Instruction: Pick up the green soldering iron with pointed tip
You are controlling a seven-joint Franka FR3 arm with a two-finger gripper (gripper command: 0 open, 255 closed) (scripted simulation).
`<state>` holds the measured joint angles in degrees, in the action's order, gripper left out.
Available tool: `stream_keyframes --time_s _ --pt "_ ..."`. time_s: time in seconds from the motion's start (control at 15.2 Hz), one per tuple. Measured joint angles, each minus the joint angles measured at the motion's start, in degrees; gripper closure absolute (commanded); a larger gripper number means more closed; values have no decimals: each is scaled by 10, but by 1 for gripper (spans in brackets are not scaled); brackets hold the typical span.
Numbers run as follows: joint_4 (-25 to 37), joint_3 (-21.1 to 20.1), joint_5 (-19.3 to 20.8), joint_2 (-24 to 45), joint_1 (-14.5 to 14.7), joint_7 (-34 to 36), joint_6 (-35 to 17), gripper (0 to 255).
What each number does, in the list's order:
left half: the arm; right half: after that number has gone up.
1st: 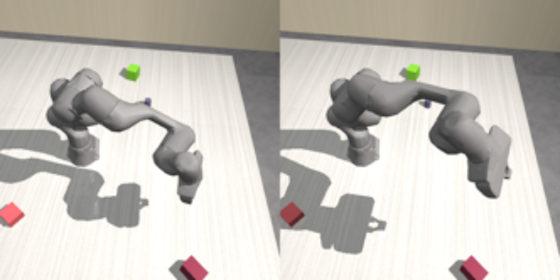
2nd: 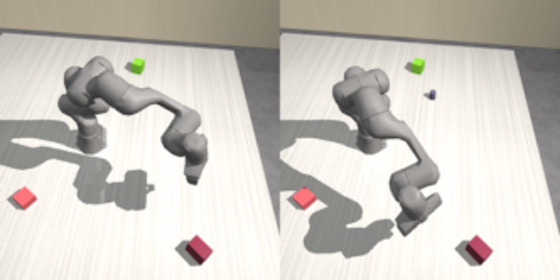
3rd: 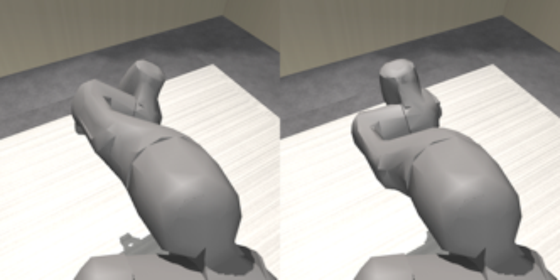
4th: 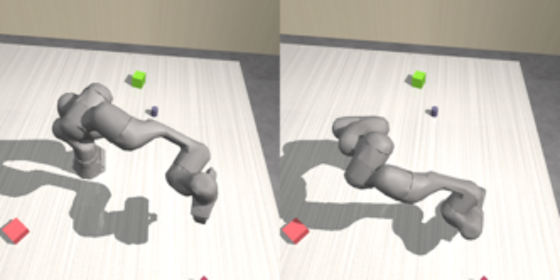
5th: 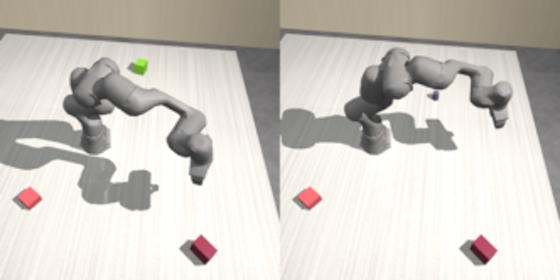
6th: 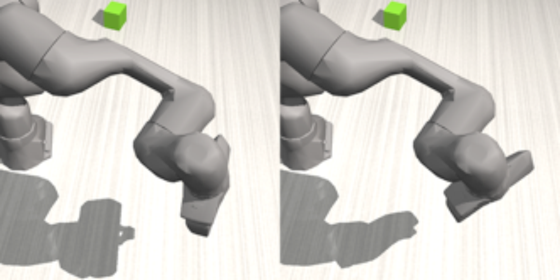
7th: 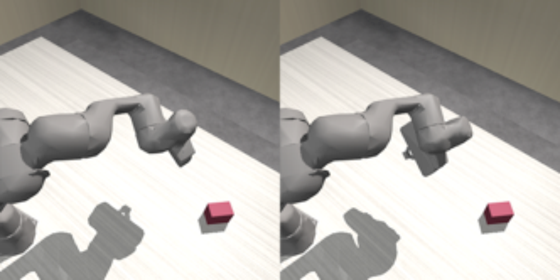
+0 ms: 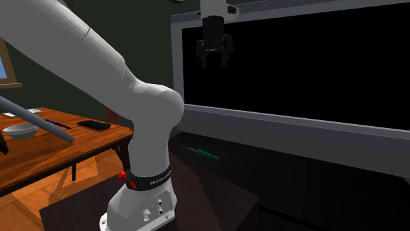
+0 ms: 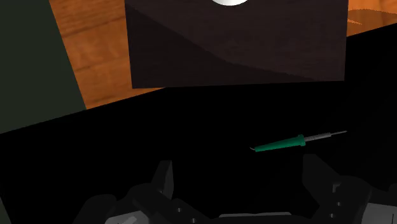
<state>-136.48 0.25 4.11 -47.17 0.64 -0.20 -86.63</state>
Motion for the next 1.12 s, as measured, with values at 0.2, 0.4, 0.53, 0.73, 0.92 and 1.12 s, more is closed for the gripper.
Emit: stream_keyframes --time_s 0.2,0.4,0.53,0.73,0.92,1.12 --pt "-22 -9 -9 -4 -3 23 -16 0" --pt "-68 -31 -33 1 -8 79 -60 0" --pt "-99 -46 -50 4 -12 117 -92 0" --pt "-137 -70 -76 21 -16 173 -143 0" --pt "-170 -100 -105 51 -16 233 -203 0" --pt "-191 -127 -132 90 -18 289 -263 0"
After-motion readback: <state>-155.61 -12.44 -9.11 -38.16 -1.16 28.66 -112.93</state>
